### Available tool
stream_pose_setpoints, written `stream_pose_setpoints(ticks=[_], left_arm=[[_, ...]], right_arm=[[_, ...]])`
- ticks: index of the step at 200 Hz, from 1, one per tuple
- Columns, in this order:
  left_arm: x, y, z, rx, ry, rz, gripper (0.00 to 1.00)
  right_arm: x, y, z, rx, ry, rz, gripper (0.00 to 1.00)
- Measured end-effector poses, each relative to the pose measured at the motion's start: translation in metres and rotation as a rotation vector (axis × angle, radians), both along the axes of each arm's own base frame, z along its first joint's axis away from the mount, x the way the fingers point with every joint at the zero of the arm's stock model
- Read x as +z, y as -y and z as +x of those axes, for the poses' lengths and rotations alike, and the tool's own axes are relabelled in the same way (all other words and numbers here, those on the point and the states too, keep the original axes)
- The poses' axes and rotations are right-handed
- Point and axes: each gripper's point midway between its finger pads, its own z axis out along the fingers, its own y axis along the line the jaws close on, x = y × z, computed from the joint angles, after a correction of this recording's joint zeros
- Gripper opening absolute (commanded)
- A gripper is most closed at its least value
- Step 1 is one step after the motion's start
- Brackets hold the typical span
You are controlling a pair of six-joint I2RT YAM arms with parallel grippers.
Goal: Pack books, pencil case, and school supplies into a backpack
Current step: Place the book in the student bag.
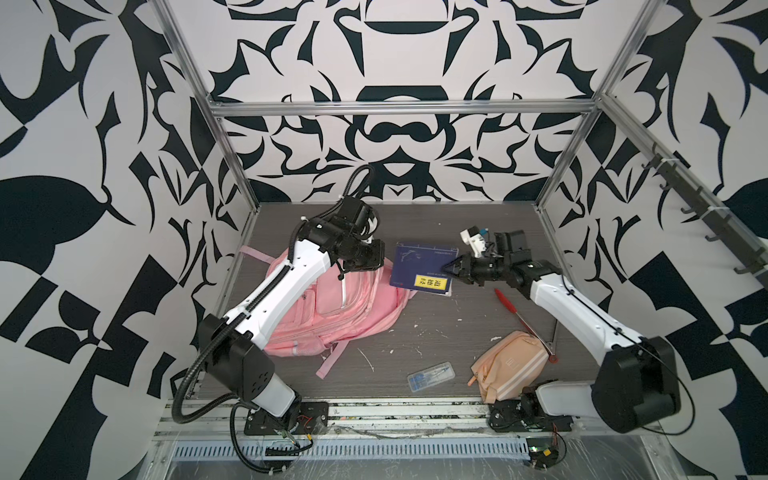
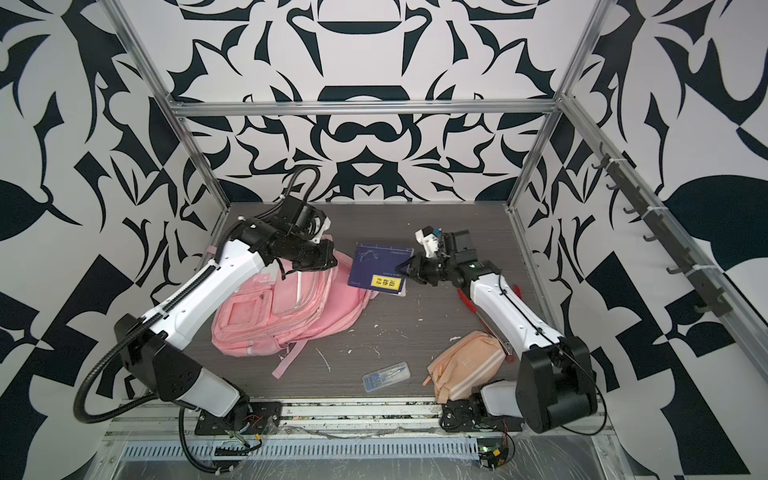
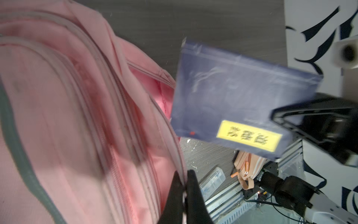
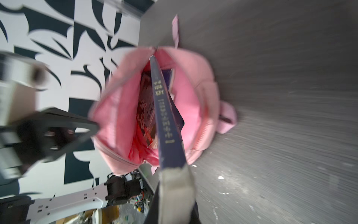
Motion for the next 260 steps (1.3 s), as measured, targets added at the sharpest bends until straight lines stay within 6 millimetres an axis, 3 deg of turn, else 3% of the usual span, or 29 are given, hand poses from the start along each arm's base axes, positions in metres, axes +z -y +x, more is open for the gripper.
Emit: stream_pose_setpoints(ticks=[21, 47, 107, 143, 155, 168, 186, 206, 224, 260], left_arm=[[0.034, -0.004, -0.001, 0.004, 0.078, -0.054, 0.0], [0.052, -0.002, -0.01, -0.015, 0.105, -0.112, 0.0], [0.034, 0.005, -0.026, -0.026, 0.051, -0.17, 0.0], [0.031, 0.013, -0.03, -0.029, 0.041, -0.189, 0.0], [0.03, 0.014, -0.031, -0.028, 0.037, -0.192, 0.0], [0.025, 0.014, -0.031, -0.021, 0.029, -0.194, 0.0], [0.012, 0.014, -0.032, -0.01, 0.007, -0.191, 0.0], [-0.003, 0.014, -0.033, -0.001, -0.02, -0.184, 0.0], [-0.015, 0.014, -0.035, 0.003, -0.04, -0.183, 0.0], [-0.022, 0.018, -0.036, -0.009, -0.051, -0.206, 0.0]], right_arm=[[-0.018, -0.035, -0.003, 0.07, -0.059, 0.0, 0.0], [-0.043, -0.073, 0.001, 0.132, -0.125, -0.004, 0.0], [-0.078, -0.153, 0.046, 0.177, -0.154, 0.097, 0.0], [-0.12, -0.191, 0.048, 0.219, -0.176, 0.099, 0.0], [-0.127, -0.196, 0.047, 0.224, -0.177, 0.105, 0.01], [-0.129, -0.197, 0.047, 0.221, -0.169, 0.106, 0.12], [-0.129, -0.194, 0.047, 0.212, -0.142, 0.081, 0.38], [-0.127, -0.181, 0.038, 0.202, -0.117, 0.022, 0.54], [-0.115, -0.169, 0.029, 0.201, -0.095, -0.023, 0.71], [-0.081, -0.144, 0.02, 0.178, -0.009, -0.1, 0.84]])
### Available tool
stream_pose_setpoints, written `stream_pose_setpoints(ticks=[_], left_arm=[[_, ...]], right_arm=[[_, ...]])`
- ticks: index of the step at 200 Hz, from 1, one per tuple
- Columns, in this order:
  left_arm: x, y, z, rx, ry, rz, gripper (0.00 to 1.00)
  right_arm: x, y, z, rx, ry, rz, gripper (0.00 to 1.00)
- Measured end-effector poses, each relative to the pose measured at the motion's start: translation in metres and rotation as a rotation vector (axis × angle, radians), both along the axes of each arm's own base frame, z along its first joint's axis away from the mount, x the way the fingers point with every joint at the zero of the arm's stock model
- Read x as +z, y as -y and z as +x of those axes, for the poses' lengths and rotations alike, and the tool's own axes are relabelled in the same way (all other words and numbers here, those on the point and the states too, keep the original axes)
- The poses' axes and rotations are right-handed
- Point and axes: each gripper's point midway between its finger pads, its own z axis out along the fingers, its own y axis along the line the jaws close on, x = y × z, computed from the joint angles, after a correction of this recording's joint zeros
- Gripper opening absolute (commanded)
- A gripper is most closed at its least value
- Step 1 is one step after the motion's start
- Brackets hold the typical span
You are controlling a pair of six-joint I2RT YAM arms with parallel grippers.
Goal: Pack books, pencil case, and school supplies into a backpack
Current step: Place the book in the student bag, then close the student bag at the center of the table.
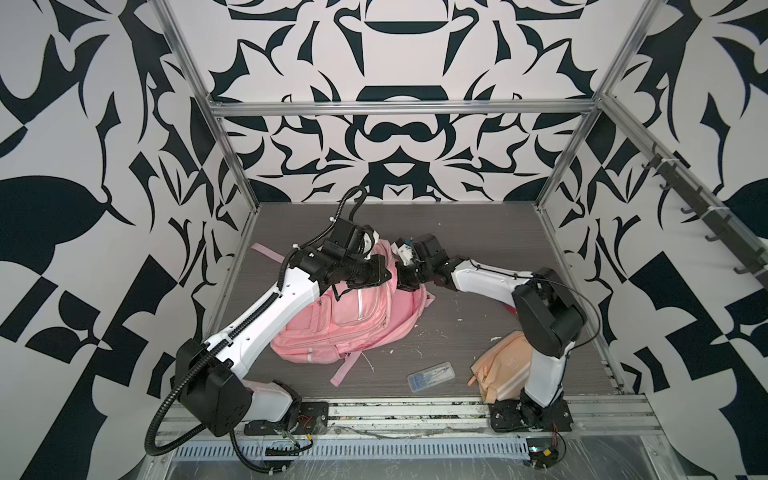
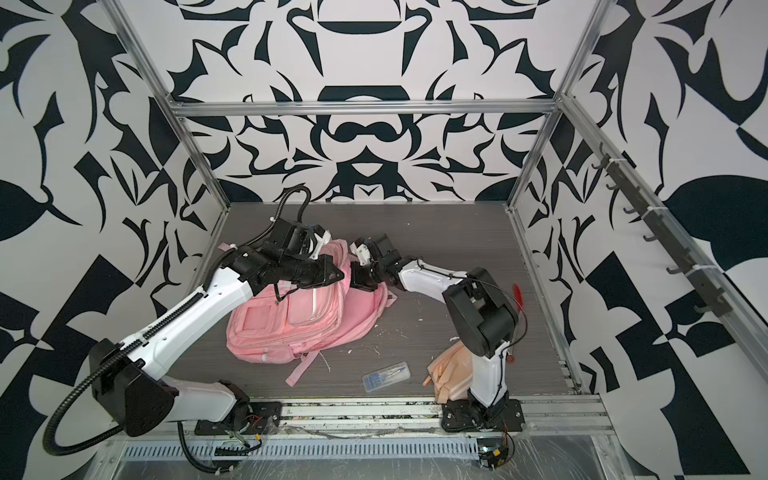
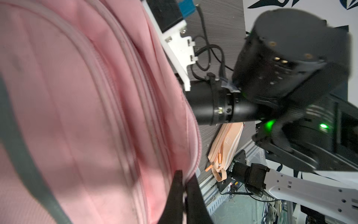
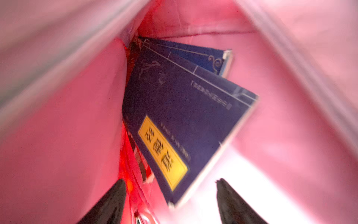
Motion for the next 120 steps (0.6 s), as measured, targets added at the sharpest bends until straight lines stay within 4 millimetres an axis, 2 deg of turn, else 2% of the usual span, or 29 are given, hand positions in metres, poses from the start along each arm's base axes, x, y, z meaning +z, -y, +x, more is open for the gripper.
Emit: stream_pose_setpoints(ticks=[30, 49, 84, 101, 106, 120], left_arm=[[0.001, 0.004, 0.004, -0.012, 0.005, -0.035, 0.0], [-0.01, 0.007, 0.01, -0.011, -0.017, -0.038, 0.0], [-0.063, 0.02, 0.028, -0.016, -0.124, 0.003, 0.0], [-0.087, 0.025, 0.04, -0.007, -0.175, 0.017, 0.0], [-0.093, 0.027, 0.045, -0.004, -0.187, 0.023, 0.06], [-0.098, 0.034, 0.062, -0.012, -0.193, 0.034, 0.38]], right_arm=[[0.014, 0.035, -0.007, -0.045, 0.026, -0.069, 0.87], [0.023, 0.058, -0.009, -0.077, 0.049, -0.11, 0.87], [0.05, 0.108, -0.016, -0.165, 0.151, -0.154, 0.87], [0.058, 0.119, -0.027, -0.155, 0.207, -0.182, 0.86], [0.06, 0.12, -0.031, -0.144, 0.225, -0.189, 0.86], [0.063, 0.117, -0.044, -0.09, 0.284, -0.225, 0.86]])
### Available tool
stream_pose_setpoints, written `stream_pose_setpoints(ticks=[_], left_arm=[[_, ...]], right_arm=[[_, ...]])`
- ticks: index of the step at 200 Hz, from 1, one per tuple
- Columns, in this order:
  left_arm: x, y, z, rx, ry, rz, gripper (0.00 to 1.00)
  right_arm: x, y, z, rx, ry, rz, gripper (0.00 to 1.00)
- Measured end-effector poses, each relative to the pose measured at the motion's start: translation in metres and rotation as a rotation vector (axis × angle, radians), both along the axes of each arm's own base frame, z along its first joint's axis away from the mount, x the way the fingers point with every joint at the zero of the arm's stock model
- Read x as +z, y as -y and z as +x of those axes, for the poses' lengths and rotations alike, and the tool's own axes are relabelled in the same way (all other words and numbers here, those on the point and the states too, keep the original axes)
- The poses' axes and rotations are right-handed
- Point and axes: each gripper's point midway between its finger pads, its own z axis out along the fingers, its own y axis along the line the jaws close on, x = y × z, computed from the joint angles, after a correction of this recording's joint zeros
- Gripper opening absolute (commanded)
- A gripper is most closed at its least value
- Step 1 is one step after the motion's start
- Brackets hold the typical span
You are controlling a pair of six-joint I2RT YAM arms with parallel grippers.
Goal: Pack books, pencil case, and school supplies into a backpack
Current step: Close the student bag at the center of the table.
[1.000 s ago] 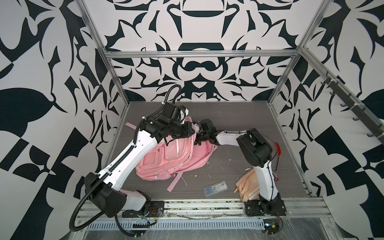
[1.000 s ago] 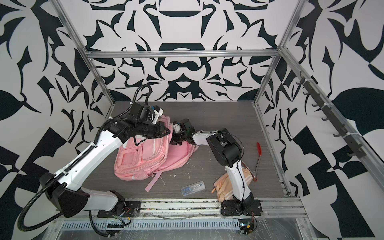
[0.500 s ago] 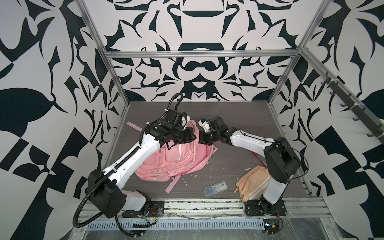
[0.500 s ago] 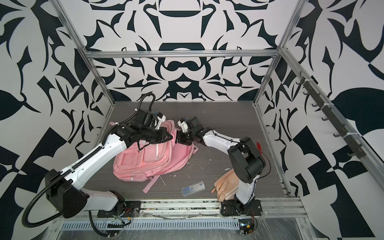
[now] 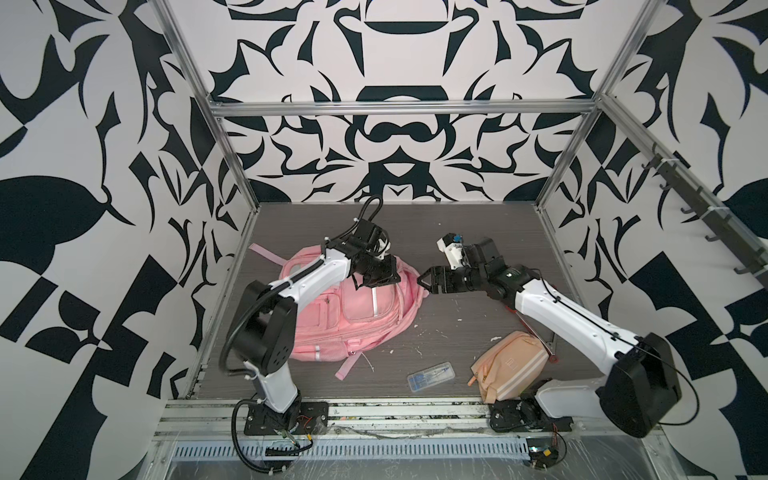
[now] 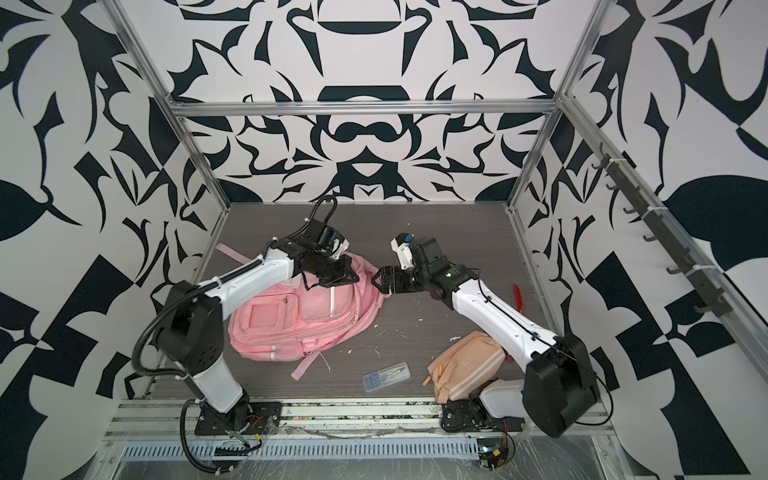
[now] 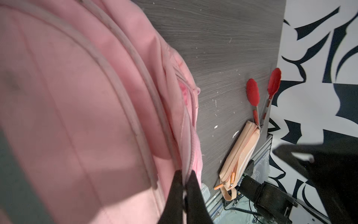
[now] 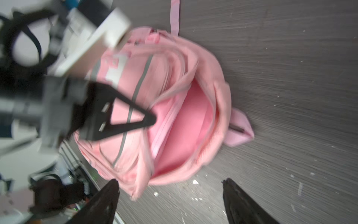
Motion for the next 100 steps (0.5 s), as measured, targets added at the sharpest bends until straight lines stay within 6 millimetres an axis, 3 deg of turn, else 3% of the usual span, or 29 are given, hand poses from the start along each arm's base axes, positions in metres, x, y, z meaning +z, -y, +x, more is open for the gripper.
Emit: stream_pose_setpoints(ticks=[11, 23, 40, 47, 68, 100], left_arm=[[0.006, 0.008, 0.019, -0.005, 0.027, 0.0, 0.63], [0.018, 0.011, 0.035, -0.005, 0.067, -0.009, 0.81], [0.032, 0.003, 0.037, 0.006, 0.096, -0.016, 0.99], [0.036, -0.004, 0.03, 0.013, 0.098, -0.012, 0.99], [0.038, -0.041, -0.018, 0.049, 0.056, 0.028, 0.99], [0.037, -0.105, -0.127, 0.165, -0.055, 0.049, 0.99]], right_arm=[[0.0, -0.009, -0.013, 0.067, 0.039, -0.042, 0.85], [-0.005, -0.021, -0.029, 0.151, 0.069, -0.089, 0.84], [-0.018, -0.038, -0.051, 0.271, 0.088, -0.146, 0.84], [-0.024, -0.045, -0.059, 0.316, 0.091, -0.167, 0.83], [-0.046, -0.059, -0.08, 0.435, 0.084, -0.24, 0.82], [-0.078, -0.078, -0.1, 0.557, 0.056, -0.31, 0.82]])
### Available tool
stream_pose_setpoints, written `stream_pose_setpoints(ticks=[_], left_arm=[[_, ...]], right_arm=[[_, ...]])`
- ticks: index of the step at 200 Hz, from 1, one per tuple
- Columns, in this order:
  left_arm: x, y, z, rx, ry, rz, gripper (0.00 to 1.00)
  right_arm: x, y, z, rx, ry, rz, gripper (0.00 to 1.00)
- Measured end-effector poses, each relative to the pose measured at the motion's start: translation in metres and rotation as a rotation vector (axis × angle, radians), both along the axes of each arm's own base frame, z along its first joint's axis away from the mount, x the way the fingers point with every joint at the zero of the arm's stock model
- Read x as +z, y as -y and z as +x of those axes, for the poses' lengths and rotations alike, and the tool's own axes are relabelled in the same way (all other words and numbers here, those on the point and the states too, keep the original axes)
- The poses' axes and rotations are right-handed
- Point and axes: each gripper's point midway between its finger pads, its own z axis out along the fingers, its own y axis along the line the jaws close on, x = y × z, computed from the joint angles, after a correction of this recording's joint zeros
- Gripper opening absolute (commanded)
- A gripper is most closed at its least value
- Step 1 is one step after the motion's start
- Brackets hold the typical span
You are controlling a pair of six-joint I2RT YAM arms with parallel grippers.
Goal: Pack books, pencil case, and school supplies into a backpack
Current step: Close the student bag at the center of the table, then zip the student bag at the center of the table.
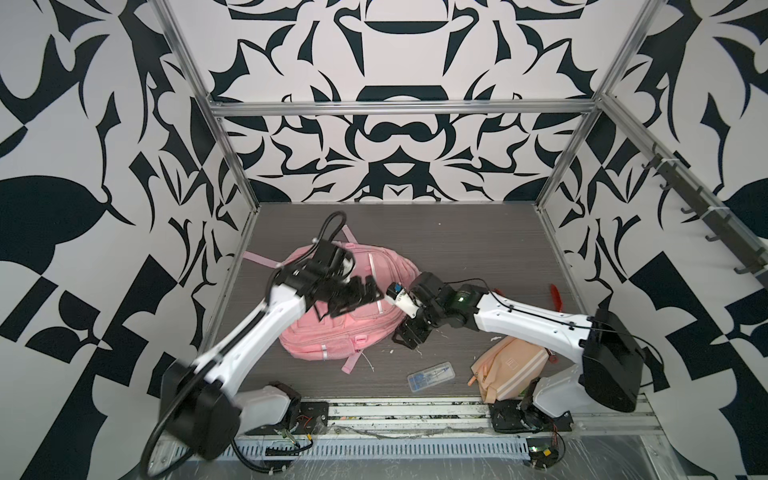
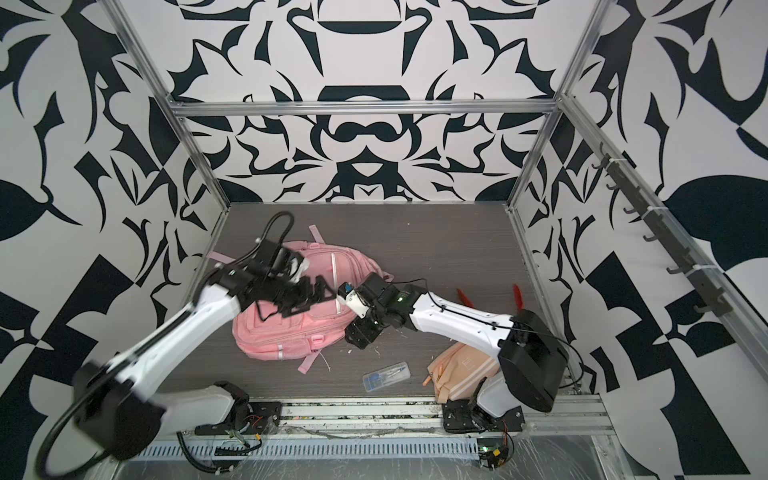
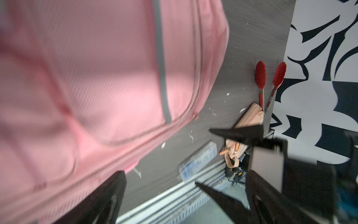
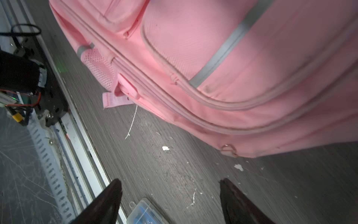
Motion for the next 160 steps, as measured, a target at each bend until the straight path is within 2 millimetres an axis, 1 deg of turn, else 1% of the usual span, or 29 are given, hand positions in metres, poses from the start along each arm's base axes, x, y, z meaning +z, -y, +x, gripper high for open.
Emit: stream_pose_setpoints(ticks=[14, 30, 44, 60, 74, 87, 109, 124, 135, 140, 144, 153, 160], left_arm=[[-0.004, -0.023, -0.041, 0.072, -0.035, -0.018, 1.0], [-0.017, -0.043, -0.075, 0.151, -0.077, -0.045, 0.99], [-0.034, -0.053, -0.092, 0.208, -0.13, -0.047, 0.99], [-0.063, -0.056, -0.098, 0.256, -0.215, -0.022, 0.99], [-0.088, -0.057, -0.098, 0.295, -0.293, 0.015, 0.99], [-0.102, -0.056, -0.091, 0.33, -0.34, 0.036, 0.99], [-0.11, -0.056, -0.067, 0.403, -0.348, 0.029, 0.99], [-0.112, -0.062, -0.049, 0.476, -0.317, 0.007, 1.0], [-0.116, -0.07, -0.04, 0.533, -0.297, -0.006, 0.96], [-0.118, -0.074, -0.038, 0.56, -0.29, -0.01, 0.92], [-0.12, -0.076, -0.036, 0.578, -0.286, -0.012, 0.87], [-0.123, -0.081, -0.034, 0.615, -0.271, -0.014, 0.62], [-0.124, -0.084, -0.032, 0.637, -0.261, -0.015, 0.48]], right_arm=[[-0.007, -0.006, -0.002, 0.013, -0.011, -0.002, 0.82], [-0.012, -0.013, 0.001, 0.013, -0.015, 0.013, 0.81], [-0.021, -0.019, 0.003, 0.017, -0.027, 0.014, 0.81], [-0.036, -0.022, 0.008, 0.005, -0.048, 0.006, 0.81], [-0.045, -0.023, 0.013, -0.02, -0.076, 0.006, 0.81], [-0.044, -0.023, 0.018, -0.046, -0.093, 0.025, 0.81], [-0.035, -0.022, 0.027, -0.08, -0.084, 0.055, 0.81], [-0.027, -0.02, 0.029, -0.095, -0.068, 0.072, 0.81], [-0.021, -0.018, 0.03, -0.11, -0.052, 0.085, 0.82], [-0.018, -0.017, 0.031, -0.118, -0.046, 0.09, 0.81], [-0.017, -0.016, 0.03, -0.121, -0.042, 0.093, 0.82], [-0.012, -0.013, 0.031, -0.134, -0.033, 0.102, 0.82], [-0.009, -0.011, 0.03, -0.143, -0.027, 0.107, 0.81]])
